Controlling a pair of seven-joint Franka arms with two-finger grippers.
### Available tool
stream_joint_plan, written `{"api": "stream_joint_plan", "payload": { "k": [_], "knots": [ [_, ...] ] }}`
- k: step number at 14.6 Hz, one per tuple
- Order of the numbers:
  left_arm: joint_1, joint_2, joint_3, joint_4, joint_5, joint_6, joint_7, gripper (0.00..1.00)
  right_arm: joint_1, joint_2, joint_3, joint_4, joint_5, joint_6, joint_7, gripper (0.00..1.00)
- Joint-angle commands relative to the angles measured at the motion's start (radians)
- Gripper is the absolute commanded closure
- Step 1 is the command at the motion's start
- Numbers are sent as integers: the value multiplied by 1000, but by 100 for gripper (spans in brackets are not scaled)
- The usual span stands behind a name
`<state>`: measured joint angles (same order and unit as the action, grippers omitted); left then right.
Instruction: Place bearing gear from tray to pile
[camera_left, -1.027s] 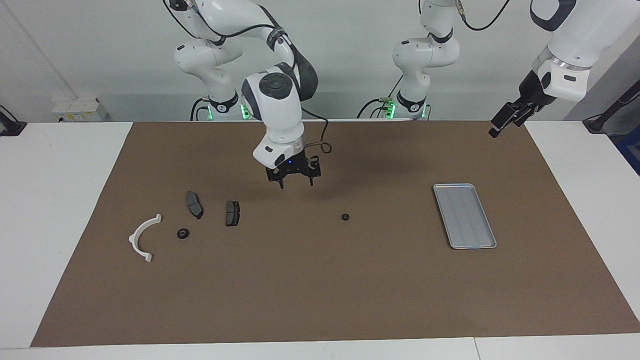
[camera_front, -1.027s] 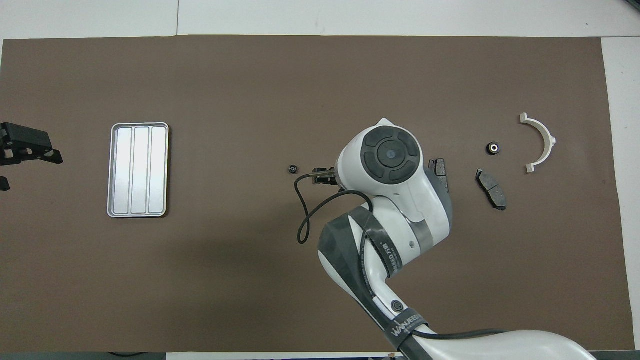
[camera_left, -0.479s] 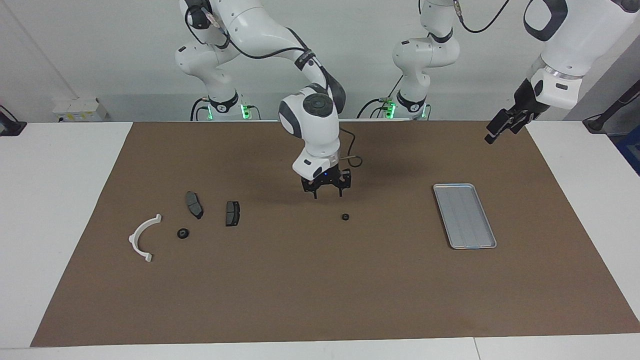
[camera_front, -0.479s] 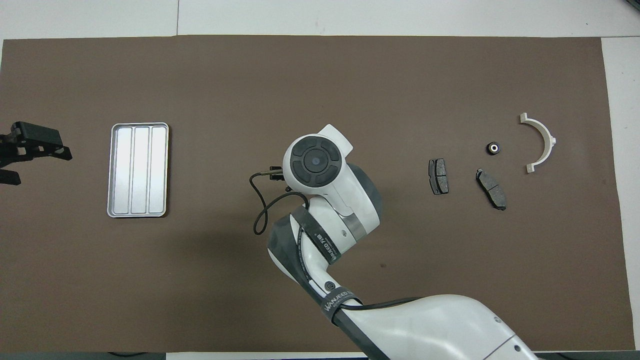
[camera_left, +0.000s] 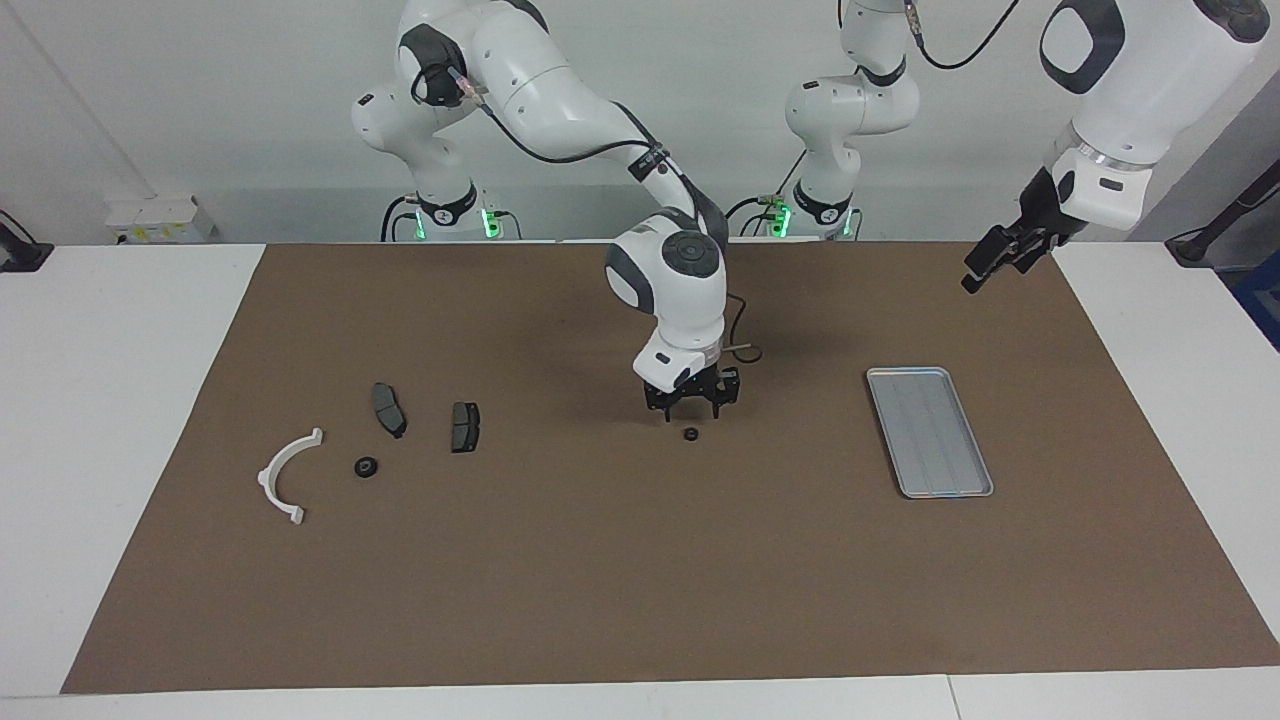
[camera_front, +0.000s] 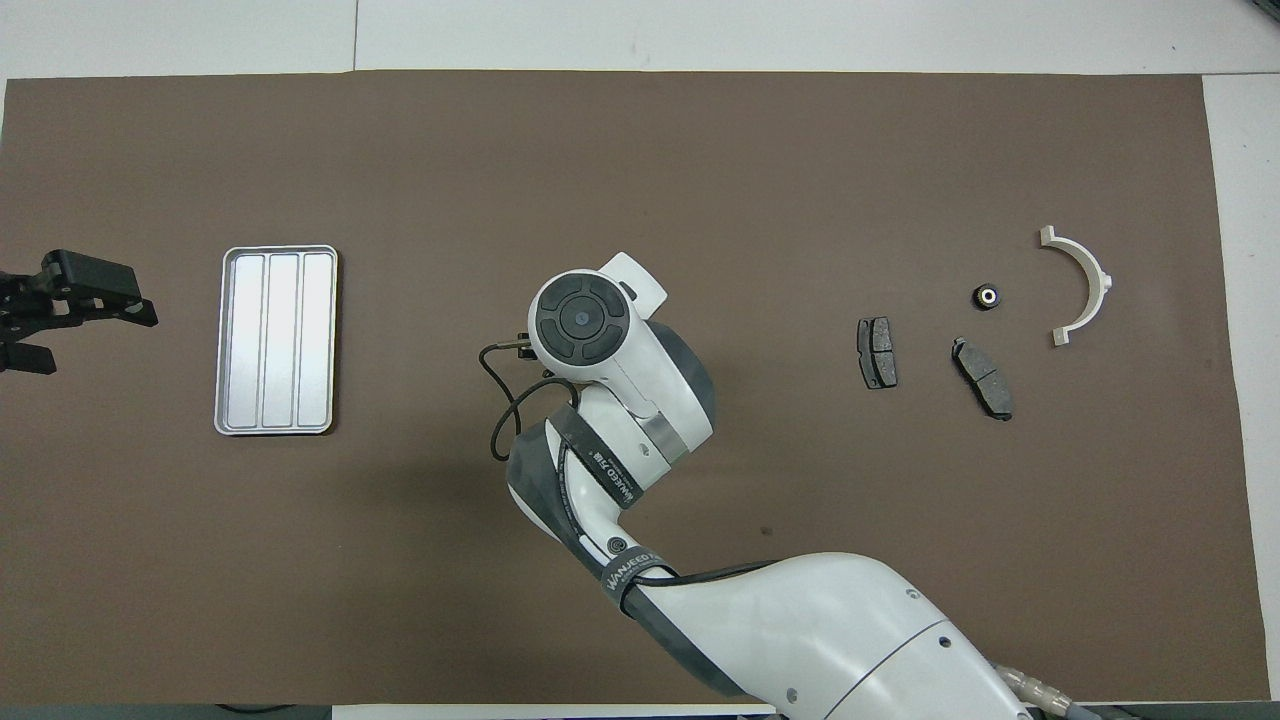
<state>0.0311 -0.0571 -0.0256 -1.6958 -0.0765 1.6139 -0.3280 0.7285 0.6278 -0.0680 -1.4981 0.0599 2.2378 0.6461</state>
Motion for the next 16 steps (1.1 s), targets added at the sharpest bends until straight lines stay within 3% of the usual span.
{"api": "stream_joint_plan", "payload": {
  "k": [1,13,16],
  "knots": [
    [-10,-21,0,-25,-6,12,11,0,-3,23,0,27,-14,-7,15,30],
    [-22,-23,0,25,-6,-91,14,0,-6,59,2,32,-12,40,4,30],
    [-22,-26,0,19,-6,-88,18,0,-11,69,2,55,-11,39,4,40]
  ]
}}
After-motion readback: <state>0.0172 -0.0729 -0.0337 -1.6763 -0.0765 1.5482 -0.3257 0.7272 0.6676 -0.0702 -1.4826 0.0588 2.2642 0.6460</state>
